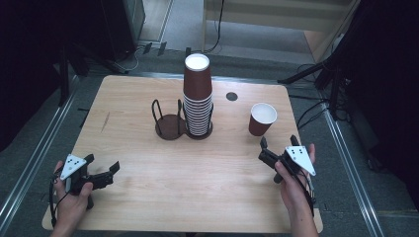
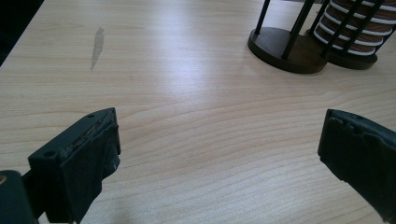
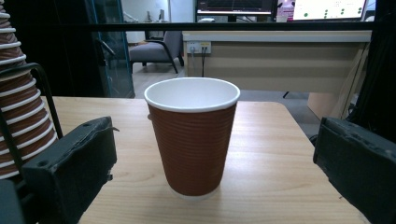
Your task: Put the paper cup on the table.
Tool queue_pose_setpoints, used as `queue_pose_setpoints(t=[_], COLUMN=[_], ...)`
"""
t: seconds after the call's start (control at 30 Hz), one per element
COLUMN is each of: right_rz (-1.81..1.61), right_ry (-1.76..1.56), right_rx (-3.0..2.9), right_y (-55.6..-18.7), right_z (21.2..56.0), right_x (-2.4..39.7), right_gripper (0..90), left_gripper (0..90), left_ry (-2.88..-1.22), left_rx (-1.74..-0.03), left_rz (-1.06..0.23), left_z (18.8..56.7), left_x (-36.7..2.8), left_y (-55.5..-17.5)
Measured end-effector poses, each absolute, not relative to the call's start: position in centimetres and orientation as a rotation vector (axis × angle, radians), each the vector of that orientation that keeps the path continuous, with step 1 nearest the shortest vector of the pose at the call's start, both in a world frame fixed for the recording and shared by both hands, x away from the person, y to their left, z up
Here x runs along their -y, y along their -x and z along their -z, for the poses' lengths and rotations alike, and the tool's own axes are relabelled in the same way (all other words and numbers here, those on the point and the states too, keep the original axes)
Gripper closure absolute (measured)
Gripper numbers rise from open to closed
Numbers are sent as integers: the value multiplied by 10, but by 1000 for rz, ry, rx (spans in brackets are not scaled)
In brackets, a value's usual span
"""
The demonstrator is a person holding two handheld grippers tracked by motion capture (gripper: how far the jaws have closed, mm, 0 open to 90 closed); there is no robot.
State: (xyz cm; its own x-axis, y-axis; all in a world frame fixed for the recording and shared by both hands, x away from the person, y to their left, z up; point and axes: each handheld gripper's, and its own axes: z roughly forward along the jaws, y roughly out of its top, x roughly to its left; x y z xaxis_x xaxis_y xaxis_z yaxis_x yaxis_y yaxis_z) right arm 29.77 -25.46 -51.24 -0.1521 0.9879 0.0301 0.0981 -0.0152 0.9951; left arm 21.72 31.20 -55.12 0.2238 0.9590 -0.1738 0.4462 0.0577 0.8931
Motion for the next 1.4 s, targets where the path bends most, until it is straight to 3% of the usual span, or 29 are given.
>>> queue_pose_setpoints(t=[1.4], right_rz=[-1185], right_ry=[-1281], right_rx=[-1391], right_y=[-241], right_z=[545], right_x=[306], right_gripper=[0], left_gripper=[0], left_ry=[-1549], left_rx=[-1373], left_rz=[-678], left_z=[551], left_x=[-312], left_y=[-218])
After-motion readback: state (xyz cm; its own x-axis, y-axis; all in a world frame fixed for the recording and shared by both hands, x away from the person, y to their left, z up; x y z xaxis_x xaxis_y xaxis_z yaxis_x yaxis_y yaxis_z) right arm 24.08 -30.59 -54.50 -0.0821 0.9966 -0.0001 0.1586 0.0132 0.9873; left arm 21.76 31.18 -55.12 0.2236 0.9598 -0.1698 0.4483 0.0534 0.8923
